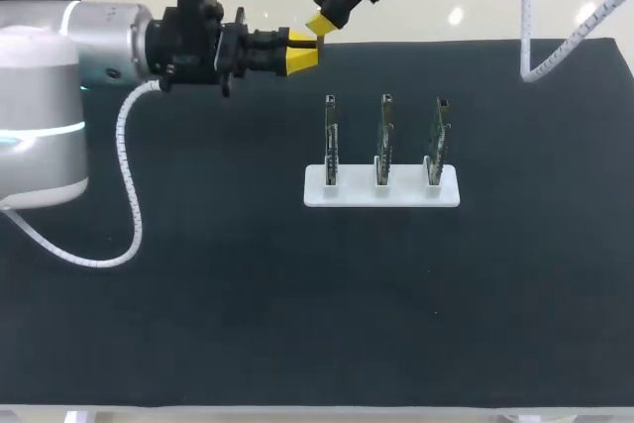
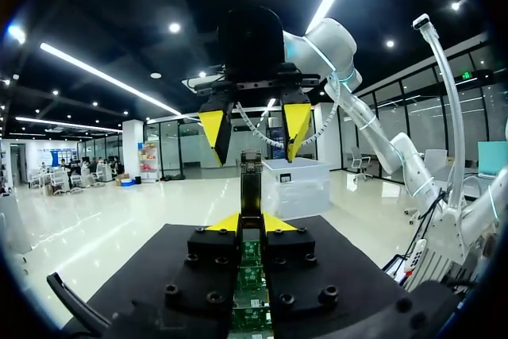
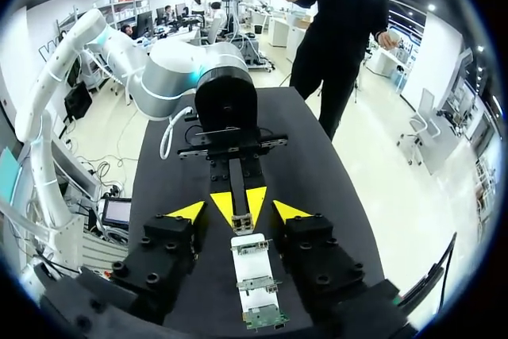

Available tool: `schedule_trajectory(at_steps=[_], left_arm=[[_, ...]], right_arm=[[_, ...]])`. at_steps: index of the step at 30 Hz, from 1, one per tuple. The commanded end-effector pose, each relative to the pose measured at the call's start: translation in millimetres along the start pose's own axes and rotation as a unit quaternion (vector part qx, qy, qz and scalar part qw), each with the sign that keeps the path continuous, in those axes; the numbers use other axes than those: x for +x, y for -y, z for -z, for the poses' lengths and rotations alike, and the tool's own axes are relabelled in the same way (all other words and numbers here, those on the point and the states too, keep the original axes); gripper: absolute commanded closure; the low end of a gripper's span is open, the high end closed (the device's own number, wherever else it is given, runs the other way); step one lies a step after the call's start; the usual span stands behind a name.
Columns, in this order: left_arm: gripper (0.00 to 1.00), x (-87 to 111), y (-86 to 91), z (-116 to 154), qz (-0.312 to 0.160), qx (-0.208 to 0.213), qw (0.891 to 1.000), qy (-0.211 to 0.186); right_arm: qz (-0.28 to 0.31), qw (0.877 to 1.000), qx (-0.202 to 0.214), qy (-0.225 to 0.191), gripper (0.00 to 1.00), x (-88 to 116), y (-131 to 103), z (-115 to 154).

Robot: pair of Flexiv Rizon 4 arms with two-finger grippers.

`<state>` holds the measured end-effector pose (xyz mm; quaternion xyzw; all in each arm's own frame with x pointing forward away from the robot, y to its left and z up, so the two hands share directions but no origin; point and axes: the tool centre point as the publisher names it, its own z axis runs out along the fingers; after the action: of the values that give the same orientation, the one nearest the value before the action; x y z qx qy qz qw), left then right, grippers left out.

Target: Pick up the optical module with the left hand, and insert it into the network port with the right hand.

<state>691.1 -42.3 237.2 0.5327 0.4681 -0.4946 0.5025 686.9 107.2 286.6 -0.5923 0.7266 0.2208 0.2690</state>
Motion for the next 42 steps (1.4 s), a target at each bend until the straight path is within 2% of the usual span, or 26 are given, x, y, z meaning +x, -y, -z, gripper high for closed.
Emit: schedule_trajectory(at_steps=[1,12,14,19,26,27,29,31,33,34,36,41,42], left_arm=[[1.0,0.3,-0.4,-0.4,-0.001,0.0,1.0,0.0],[1.0,0.3,-0.4,-0.4,-0.001,0.0,1.0,0.0],[1.0,0.3,-0.4,-0.4,-0.001,0.0,1.0,0.0],[1.0,0.3,-0.4,-0.4,-0.001,0.0,1.0,0.0],[1.0,0.3,-0.4,-0.4,-0.001,0.0,1.0,0.0],[1.0,0.3,-0.4,-0.4,-0.001,0.0,1.0,0.0],[1.0,0.3,-0.4,-0.4,-0.001,0.0,1.0,0.0],[1.0,0.3,-0.4,-0.4,-0.001,0.0,1.0,0.0],[1.0,0.3,-0.4,-0.4,-0.001,0.0,1.0,0.0],[1.0,0.3,-0.4,-0.4,-0.001,0.0,1.0,0.0],[1.0,0.3,-0.4,-0.4,-0.001,0.0,1.0,0.0],[1.0,0.3,-0.4,-0.4,-0.001,0.0,1.0,0.0],[1.0,0.3,-0.4,-0.4,-0.001,0.0,1.0,0.0]], right_arm=[[0.0,1.0,-0.001,0.0,0.52,-1.9,2.0,-2.0],[0.002,1.0,0.001,0.0,0.55,-5.7,6.1,-4.9],[0.002,1.0,0.002,0.001,0.62,-6.1,6.3,-5.4],[0.003,1.0,0.002,0.001,0.56,-6.7,6.7,-5.8],[0.008,1.0,0.004,0.001,0.61,-2.7,6.5,-6.7],[0.008,1.0,0.004,0.001,0.65,-2.0,6.5,-6.6],[0.009,1.0,0.004,0.001,0.67,-1.2,6.7,-6.5],[0.01,1.0,0.004,0.001,0.8,-0.2,6.6,-6.5],[0.01,1.0,0.004,0.001,0.82,0.7,6.4,-6.6],[0.01,1.0,0.004,0.001,0.95,0.9,6.4,-6.6],[0.01,1.0,0.003,0.001,1.0,1.0,6.3,-6.5],[0.012,1.0,0.005,0.001,1.0,1.6,5.7,-6.4],[0.023,1.0,0.01,-0.012,1.0,1.7,5.2,-6.2]])
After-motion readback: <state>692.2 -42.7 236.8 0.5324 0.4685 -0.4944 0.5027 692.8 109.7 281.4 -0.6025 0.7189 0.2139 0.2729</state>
